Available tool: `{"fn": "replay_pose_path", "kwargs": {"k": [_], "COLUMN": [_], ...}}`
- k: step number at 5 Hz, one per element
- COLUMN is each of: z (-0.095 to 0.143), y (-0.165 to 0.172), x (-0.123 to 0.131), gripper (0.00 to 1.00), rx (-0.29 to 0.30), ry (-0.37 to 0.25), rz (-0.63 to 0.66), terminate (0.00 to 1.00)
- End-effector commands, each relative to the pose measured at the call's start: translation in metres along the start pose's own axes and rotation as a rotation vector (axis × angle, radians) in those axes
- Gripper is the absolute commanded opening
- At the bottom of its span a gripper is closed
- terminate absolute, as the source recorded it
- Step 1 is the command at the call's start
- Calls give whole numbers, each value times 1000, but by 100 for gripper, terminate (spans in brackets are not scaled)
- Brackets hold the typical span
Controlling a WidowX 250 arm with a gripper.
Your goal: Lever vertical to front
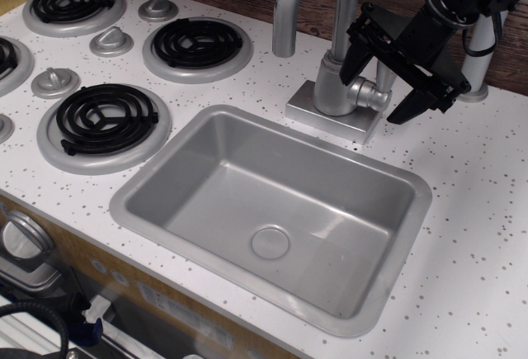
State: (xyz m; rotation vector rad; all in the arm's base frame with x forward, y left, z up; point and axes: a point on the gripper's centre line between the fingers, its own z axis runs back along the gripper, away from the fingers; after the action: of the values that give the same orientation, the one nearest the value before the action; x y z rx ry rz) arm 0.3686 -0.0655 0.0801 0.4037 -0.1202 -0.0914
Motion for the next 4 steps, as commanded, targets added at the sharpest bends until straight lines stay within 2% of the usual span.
{"fn": "replay_pose_path", "kwargs": {"k": [1,2,4], "z": [0,6,22], "y": [0,2,12], "x": [0,8,33], "gripper": [100,100,100], "rx": [0,33,91], "ry": [0,-109,-234], "rz": [0,-2,-32], "terminate": [0,0,0]}}
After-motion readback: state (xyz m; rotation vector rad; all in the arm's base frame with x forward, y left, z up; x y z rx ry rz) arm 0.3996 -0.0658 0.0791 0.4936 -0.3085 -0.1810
